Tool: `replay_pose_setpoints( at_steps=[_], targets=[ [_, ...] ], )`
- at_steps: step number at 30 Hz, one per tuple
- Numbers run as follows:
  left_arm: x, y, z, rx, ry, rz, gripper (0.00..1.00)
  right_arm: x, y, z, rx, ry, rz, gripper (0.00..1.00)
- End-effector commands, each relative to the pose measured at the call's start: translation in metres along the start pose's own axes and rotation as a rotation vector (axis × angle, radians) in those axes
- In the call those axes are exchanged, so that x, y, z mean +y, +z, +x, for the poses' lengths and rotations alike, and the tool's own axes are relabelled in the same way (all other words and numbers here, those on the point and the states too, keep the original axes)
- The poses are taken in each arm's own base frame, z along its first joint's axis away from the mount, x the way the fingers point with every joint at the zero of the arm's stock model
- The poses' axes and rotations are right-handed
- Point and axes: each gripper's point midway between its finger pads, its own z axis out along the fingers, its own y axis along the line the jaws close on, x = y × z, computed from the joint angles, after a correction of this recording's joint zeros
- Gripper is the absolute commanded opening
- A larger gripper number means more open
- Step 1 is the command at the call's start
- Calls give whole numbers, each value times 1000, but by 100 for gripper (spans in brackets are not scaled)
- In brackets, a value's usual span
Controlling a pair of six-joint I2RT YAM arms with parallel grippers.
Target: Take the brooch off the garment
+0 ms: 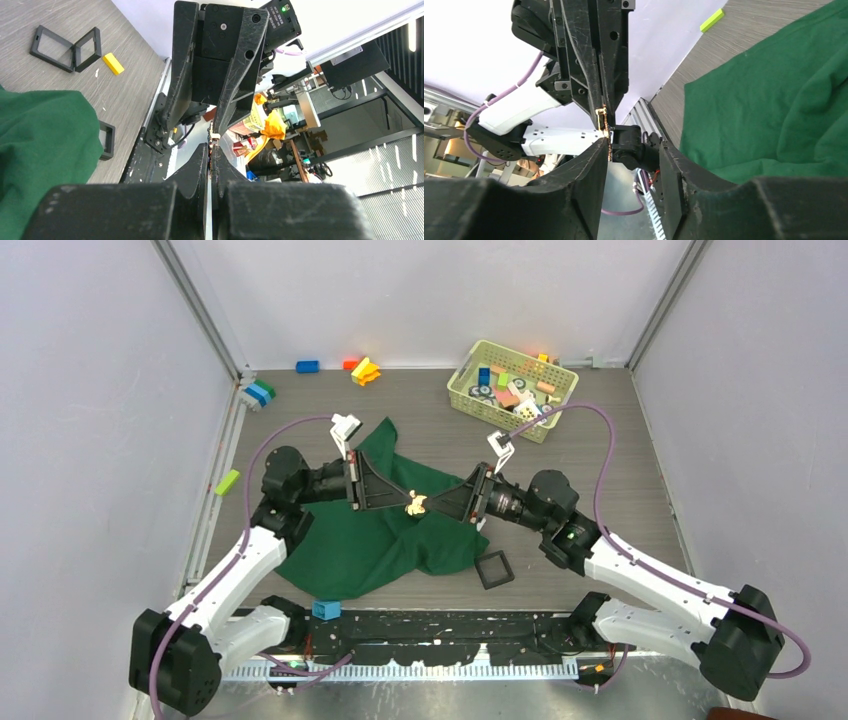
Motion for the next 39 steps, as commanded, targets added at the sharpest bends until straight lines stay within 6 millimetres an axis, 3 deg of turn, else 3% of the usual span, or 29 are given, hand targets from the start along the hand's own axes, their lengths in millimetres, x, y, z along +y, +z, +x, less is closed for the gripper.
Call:
replay_pose_setpoints(
  at_steps=[1,6,9,10,11,12,13,14,15,16,21,25,27,29,33,37,39],
  targets=[
    [-3,-3,4,11,52,-2,0,0,-3,-8,-38,-52,9,50],
    [20,-5,7,16,73,-100,0,-6,-9,-8,-48,-67,50,59],
    [69,-13,22,46,66,-416,0,-17,-18,-16,-97,-80,130,61],
    [82,-16,31,79,86,-517,0,-32,-23,-9,-71,-67,209,63],
    [90,-16,38,114,114,-576,0,-36,-28,-22,-122,-70,273,66],
    [93,-13,47,150,126,-598,0,-57,-38,-11,-78,-50,387,69],
    [94,-8,55,174,133,-594,0,-60,-43,-23,-115,-61,453,70],
    [95,-2,63,197,131,-581,0,-79,-57,-15,-83,-62,567,72],
    [98,4,72,217,128,-573,0,-78,-61,-21,-89,-67,599,73],
    [102,8,81,239,127,-571,0,-92,-75,-16,-73,-71,693,74],
    [136,21,132,457,64,-590,0,-103,-105,-19,-90,-97,821,75],
    [190,17,143,512,-8,-739,0,-107,-115,-17,-108,-97,848,75],
    [219,11,131,484,-52,-827,0,-111,-117,-14,-97,-94,867,75],
    [249,1,107,419,-89,-928,0,-118,-123,-11,-86,-86,917,80],
    [303,-43,41,271,-71,-1210,0,-134,-134,-3,-43,-69,1035,89],
    [322,-67,-19,173,92,-1418,0,-155,-142,18,42,-19,1144,91],
    [324,-54,-37,175,169,-1375,0,-166,-146,32,70,23,1189,92]
  ],
)
